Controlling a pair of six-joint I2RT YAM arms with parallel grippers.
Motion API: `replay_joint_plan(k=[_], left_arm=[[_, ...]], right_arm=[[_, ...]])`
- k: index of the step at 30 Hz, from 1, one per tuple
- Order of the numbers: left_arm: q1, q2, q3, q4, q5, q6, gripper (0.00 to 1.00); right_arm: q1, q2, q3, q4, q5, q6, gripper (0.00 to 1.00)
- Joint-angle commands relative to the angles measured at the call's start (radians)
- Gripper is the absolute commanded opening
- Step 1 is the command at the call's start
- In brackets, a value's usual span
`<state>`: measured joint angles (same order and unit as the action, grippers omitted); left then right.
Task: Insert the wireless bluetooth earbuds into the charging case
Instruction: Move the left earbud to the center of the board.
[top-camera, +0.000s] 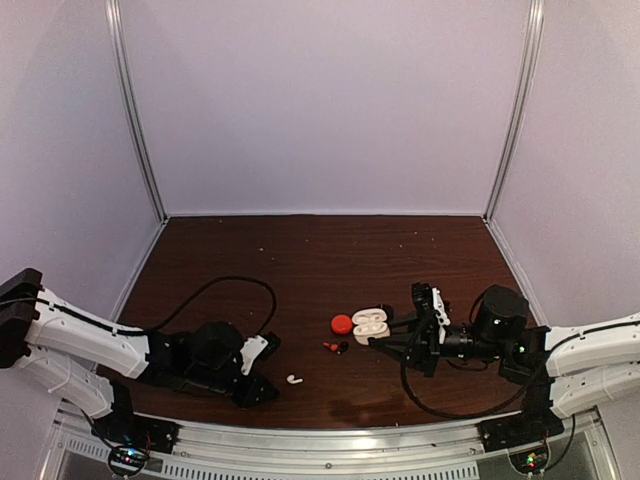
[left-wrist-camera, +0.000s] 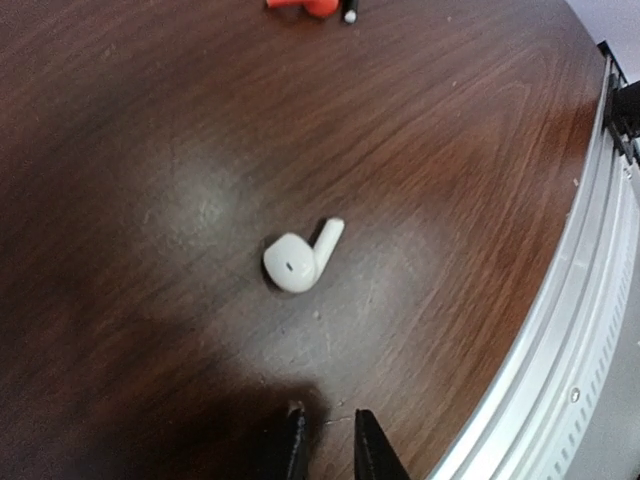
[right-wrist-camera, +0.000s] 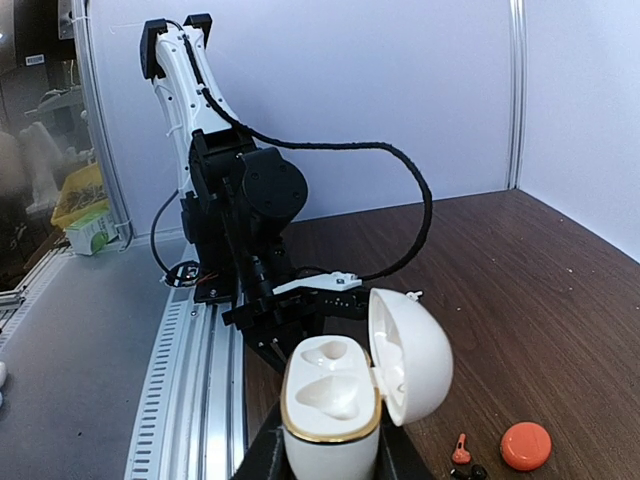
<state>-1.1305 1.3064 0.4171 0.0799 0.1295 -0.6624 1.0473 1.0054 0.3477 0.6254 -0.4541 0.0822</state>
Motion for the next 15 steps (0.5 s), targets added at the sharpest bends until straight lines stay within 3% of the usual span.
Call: replay_joint_plan(k=[1,8,15], left_arm=[[-0.012,0.090,0.039,0.047,0.050,-0.027,0.18],[-0.012,0.222,0.123,0.084,0.047,-0.007,0.16],[0.017,0.310,0.216,0.015,-0.041,0.008,0.11]], right_arm=[[-0.006,-0.030,-0.017,0.031,0.030,0.008,0.01],[-0.006,-0.042,-0.024,0.033,0.042,0.008,0.01],[-0.007,-0.057,-0.027,0.025,0.047,0.005,0.01]])
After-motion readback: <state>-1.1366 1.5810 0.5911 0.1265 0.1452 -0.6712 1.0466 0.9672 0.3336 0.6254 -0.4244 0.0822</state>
